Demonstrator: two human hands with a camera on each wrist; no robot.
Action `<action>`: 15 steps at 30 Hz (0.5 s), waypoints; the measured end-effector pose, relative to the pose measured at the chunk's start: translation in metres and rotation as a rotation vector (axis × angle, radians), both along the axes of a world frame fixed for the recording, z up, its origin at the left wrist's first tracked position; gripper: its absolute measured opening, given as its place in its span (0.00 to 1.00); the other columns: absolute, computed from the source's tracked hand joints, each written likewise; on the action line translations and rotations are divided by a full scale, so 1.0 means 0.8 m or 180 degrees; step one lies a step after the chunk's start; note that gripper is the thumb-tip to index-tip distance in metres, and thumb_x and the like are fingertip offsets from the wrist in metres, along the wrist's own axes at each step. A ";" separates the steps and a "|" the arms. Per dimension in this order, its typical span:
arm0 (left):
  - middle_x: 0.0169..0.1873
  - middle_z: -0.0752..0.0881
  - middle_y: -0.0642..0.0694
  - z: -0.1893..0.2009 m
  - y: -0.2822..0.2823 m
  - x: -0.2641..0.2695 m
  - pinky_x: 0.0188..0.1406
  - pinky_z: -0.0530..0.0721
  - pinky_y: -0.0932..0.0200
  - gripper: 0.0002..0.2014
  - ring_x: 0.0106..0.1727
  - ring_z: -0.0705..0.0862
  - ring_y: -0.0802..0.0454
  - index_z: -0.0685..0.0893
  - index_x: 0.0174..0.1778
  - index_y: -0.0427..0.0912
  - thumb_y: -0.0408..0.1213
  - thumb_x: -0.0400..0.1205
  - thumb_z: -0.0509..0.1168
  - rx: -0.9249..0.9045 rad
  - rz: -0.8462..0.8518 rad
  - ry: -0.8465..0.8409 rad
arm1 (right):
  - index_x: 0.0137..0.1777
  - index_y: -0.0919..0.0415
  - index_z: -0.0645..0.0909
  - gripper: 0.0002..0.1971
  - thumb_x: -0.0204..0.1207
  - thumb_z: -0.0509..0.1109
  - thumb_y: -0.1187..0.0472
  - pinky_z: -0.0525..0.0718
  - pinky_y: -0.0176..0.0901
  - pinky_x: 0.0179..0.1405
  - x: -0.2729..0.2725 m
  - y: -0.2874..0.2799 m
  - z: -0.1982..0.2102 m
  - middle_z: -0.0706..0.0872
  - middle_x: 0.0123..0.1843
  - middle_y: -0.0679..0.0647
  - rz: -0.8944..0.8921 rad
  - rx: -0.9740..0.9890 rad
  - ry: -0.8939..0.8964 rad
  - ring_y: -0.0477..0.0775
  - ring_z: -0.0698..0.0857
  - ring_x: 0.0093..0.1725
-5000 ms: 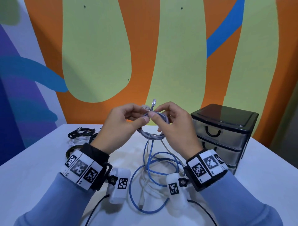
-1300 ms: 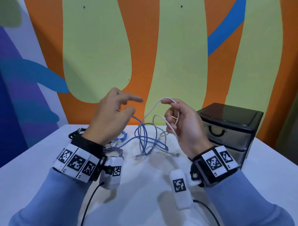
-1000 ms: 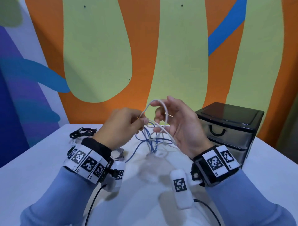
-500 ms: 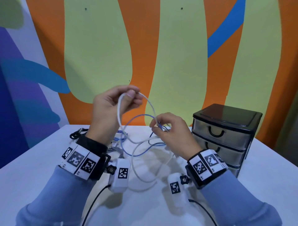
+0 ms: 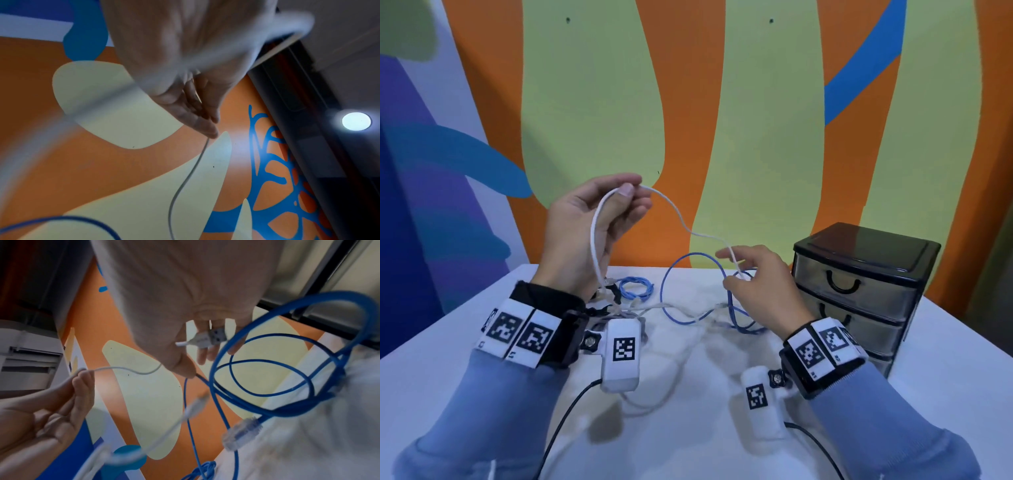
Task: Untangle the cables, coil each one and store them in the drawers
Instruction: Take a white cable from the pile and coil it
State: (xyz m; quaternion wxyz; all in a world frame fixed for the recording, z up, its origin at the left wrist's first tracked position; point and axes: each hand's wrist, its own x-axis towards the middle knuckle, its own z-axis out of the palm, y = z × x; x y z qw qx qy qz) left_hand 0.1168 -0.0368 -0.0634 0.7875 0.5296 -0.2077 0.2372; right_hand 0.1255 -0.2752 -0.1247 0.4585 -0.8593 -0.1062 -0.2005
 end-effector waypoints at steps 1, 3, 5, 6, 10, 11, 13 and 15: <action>0.47 0.94 0.38 0.001 -0.003 -0.002 0.52 0.91 0.65 0.09 0.47 0.93 0.49 0.89 0.62 0.30 0.26 0.89 0.67 -0.0065 -0.0151 0.0059 | 0.63 0.43 0.88 0.20 0.76 0.75 0.66 0.76 0.27 0.49 -0.002 0.001 0.002 0.86 0.62 0.43 0.0122 0.0073 -0.0011 0.41 0.84 0.60; 0.48 0.94 0.37 0.001 -0.011 -0.006 0.52 0.91 0.65 0.09 0.48 0.94 0.49 0.89 0.62 0.30 0.27 0.89 0.66 -0.0112 -0.0411 0.0179 | 0.72 0.43 0.84 0.27 0.76 0.75 0.68 0.75 0.29 0.54 -0.009 0.005 0.007 0.87 0.65 0.41 0.0448 0.0300 -0.0156 0.36 0.82 0.65; 0.48 0.94 0.37 0.000 -0.019 -0.010 0.52 0.91 0.64 0.09 0.48 0.94 0.49 0.89 0.62 0.31 0.27 0.90 0.65 -0.0046 -0.0608 0.0270 | 0.77 0.45 0.80 0.31 0.76 0.75 0.71 0.79 0.35 0.63 -0.015 0.011 0.012 0.88 0.65 0.44 0.0782 0.0637 -0.0300 0.37 0.84 0.66; 0.49 0.94 0.37 -0.002 -0.023 -0.011 0.52 0.91 0.64 0.10 0.48 0.94 0.49 0.89 0.62 0.31 0.28 0.90 0.65 -0.0015 -0.0667 0.0283 | 0.78 0.47 0.79 0.32 0.77 0.76 0.72 0.83 0.38 0.64 -0.019 0.014 0.015 0.89 0.63 0.48 0.0966 0.0839 -0.0337 0.41 0.86 0.64; 0.50 0.94 0.37 -0.006 -0.032 -0.010 0.54 0.91 0.64 0.10 0.50 0.94 0.49 0.88 0.64 0.30 0.28 0.90 0.65 -0.0028 -0.0682 0.0244 | 0.79 0.49 0.75 0.29 0.81 0.79 0.66 0.91 0.49 0.57 -0.030 0.027 0.019 0.93 0.53 0.57 0.1655 0.1129 0.0041 0.57 0.92 0.51; 0.51 0.94 0.36 -0.007 -0.032 -0.009 0.54 0.91 0.63 0.11 0.51 0.94 0.48 0.88 0.65 0.30 0.28 0.90 0.65 0.0007 -0.0675 0.0262 | 0.77 0.53 0.78 0.24 0.83 0.77 0.63 0.91 0.49 0.52 -0.032 0.031 0.019 0.93 0.48 0.57 0.1749 0.1146 0.0203 0.57 0.91 0.45; 0.53 0.94 0.35 -0.009 -0.032 -0.007 0.54 0.91 0.62 0.11 0.52 0.94 0.47 0.88 0.66 0.31 0.28 0.90 0.65 0.0182 -0.0667 0.0350 | 0.65 0.63 0.83 0.11 0.88 0.72 0.59 0.87 0.46 0.40 -0.034 0.034 0.020 0.88 0.37 0.59 0.1742 0.1309 0.0360 0.56 0.85 0.34; 0.57 0.94 0.36 -0.010 -0.028 -0.006 0.55 0.92 0.59 0.13 0.55 0.94 0.46 0.88 0.68 0.32 0.29 0.90 0.65 0.0466 -0.0666 0.0474 | 0.54 0.65 0.84 0.12 0.91 0.66 0.56 0.84 0.43 0.32 -0.033 0.033 0.021 0.82 0.31 0.59 0.1585 0.1703 0.0373 0.54 0.79 0.28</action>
